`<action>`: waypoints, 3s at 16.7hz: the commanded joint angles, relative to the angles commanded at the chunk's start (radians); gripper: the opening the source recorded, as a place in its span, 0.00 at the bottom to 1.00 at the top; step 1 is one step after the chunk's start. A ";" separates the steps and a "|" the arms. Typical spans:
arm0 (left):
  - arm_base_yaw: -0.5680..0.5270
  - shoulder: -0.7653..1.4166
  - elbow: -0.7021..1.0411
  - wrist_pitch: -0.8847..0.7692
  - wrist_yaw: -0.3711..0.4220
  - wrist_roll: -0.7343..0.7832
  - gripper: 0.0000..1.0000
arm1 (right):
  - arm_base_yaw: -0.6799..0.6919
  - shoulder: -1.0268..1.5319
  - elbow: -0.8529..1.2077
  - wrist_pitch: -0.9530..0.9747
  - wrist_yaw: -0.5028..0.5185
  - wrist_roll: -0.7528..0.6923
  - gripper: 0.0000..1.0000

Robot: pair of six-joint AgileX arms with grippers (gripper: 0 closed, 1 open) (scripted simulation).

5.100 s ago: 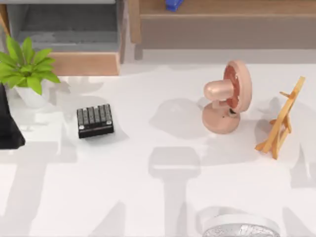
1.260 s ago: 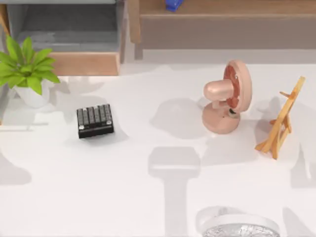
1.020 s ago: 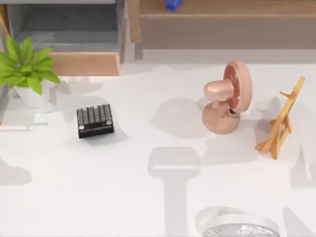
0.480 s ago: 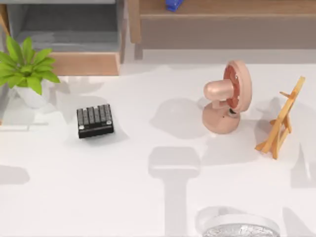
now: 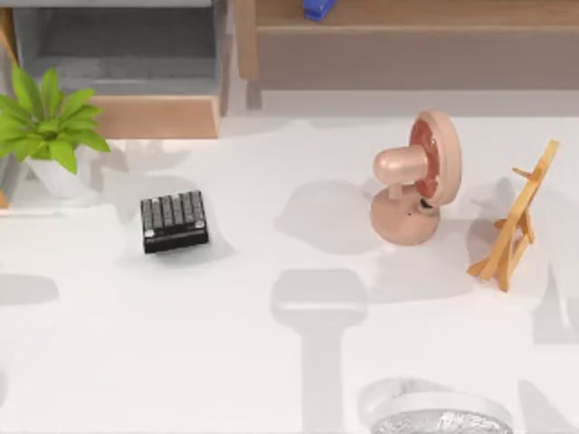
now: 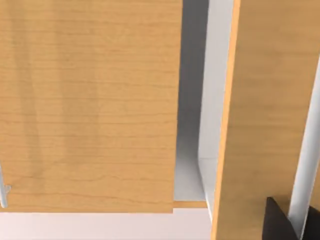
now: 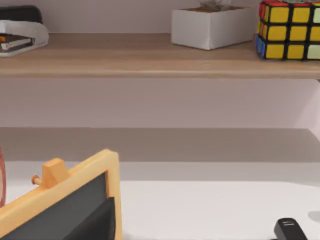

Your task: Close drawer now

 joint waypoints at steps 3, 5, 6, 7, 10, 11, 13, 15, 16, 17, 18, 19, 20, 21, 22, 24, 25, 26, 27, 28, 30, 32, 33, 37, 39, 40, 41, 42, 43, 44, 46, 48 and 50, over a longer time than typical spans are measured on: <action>-0.051 0.038 0.089 -0.053 -0.052 0.000 0.00 | 0.000 0.000 0.000 0.000 0.000 0.000 1.00; -0.058 0.044 0.099 -0.060 -0.058 0.000 0.00 | 0.000 0.000 0.000 0.000 0.000 0.000 1.00; -0.058 0.044 0.099 -0.060 -0.058 0.000 0.00 | 0.000 0.000 0.000 0.000 0.000 0.000 1.00; -0.051 0.045 0.093 -0.063 -0.057 -0.001 0.00 | 0.000 0.000 0.000 0.000 0.000 0.000 1.00; -0.068 0.067 0.134 -0.087 -0.073 -0.002 0.00 | 0.000 0.000 0.000 0.000 0.000 0.000 1.00; -0.080 0.082 0.169 -0.104 -0.084 -0.003 0.00 | 0.000 0.000 0.000 0.000 0.000 0.000 1.00; -0.107 0.114 0.258 -0.143 -0.110 -0.004 0.00 | 0.000 0.000 0.000 0.000 0.000 0.000 1.00; -0.131 0.143 0.321 -0.181 -0.135 -0.005 0.00 | 0.000 0.000 0.000 0.000 0.000 0.000 1.00; -0.139 0.152 0.336 -0.193 -0.142 -0.005 0.00 | 0.000 0.000 0.000 0.000 0.000 0.000 1.00; -0.141 0.154 0.341 -0.198 -0.145 -0.006 0.00 | 0.000 0.000 0.000 0.000 0.000 0.000 1.00; -0.141 0.154 0.341 -0.198 -0.145 -0.006 0.00 | 0.000 0.000 0.000 0.000 0.000 0.000 1.00; -0.141 0.154 0.341 -0.198 -0.145 -0.006 0.00 | 0.000 0.000 0.000 0.000 0.000 0.000 1.00; -0.136 0.152 0.336 -0.198 -0.143 -0.006 0.00 | 0.000 0.000 0.000 0.000 0.000 0.000 1.00; -0.136 0.154 0.339 -0.199 -0.144 -0.006 0.00 | 0.000 0.000 0.000 0.000 0.000 0.000 1.00; -0.140 0.163 0.353 -0.206 -0.147 -0.005 0.00 | 0.000 0.000 0.000 0.000 0.000 0.000 1.00; -0.155 0.191 0.412 -0.237 -0.161 -0.008 0.00 | 0.000 0.000 0.000 0.000 0.000 0.000 1.00; -0.165 0.209 0.457 -0.257 -0.170 -0.008 0.00 | 0.000 0.000 0.000 0.000 0.000 0.000 1.00; -0.175 0.228 0.507 -0.279 -0.180 -0.009 0.00 | 0.000 0.000 0.000 0.000 0.000 0.000 1.00; -0.185 0.246 0.550 -0.301 -0.190 -0.009 0.00 | 0.000 0.000 0.000 0.000 0.000 0.000 1.00; -0.193 0.263 0.583 -0.320 -0.198 -0.009 0.00 | 0.000 0.000 0.000 0.000 0.000 0.000 1.00; -0.204 0.281 0.616 -0.346 -0.209 -0.010 0.00 | 0.000 0.000 0.000 0.000 0.000 0.000 1.00; -0.205 0.282 0.618 -0.347 -0.210 -0.010 0.00 | 0.000 0.000 0.000 0.000 0.000 0.000 1.00; -0.205 0.282 0.618 -0.347 -0.210 -0.010 0.00 | 0.000 0.000 0.000 0.000 0.000 0.000 1.00; -0.205 0.282 0.618 -0.347 -0.210 -0.010 0.23 | 0.000 0.000 0.000 0.000 0.000 0.000 1.00; -0.205 0.282 0.618 -0.347 -0.210 -0.010 0.38 | 0.000 0.000 0.000 0.000 0.000 0.000 1.00; -0.205 0.282 0.618 -0.347 -0.210 -0.010 0.45 | 0.000 0.000 0.000 0.000 0.000 0.000 1.00; -0.205 0.282 0.618 -0.347 -0.210 -0.010 0.53 | 0.000 0.000 0.000 0.000 0.000 0.000 1.00; -0.205 0.282 0.618 -0.347 -0.210 -0.010 0.60 | 0.000 0.000 0.000 0.000 0.000 0.000 1.00; -0.205 0.282 0.618 -0.347 -0.210 -0.010 0.68 | 0.000 0.000 0.000 0.000 0.000 0.000 1.00; -0.205 0.282 0.618 -0.347 -0.210 -0.010 0.75 | 0.000 0.000 0.000 0.000 0.000 0.000 1.00; -0.205 0.282 0.618 -0.347 -0.210 -0.010 0.90 | 0.000 0.000 0.000 0.000 0.000 0.000 1.00; -0.205 0.282 0.618 -0.347 -0.210 -0.010 1.00 | 0.000 0.000 0.000 0.000 0.000 0.000 1.00; -0.205 0.282 0.618 -0.347 -0.210 -0.010 1.00 | 0.000 0.000 0.000 0.000 0.000 0.000 1.00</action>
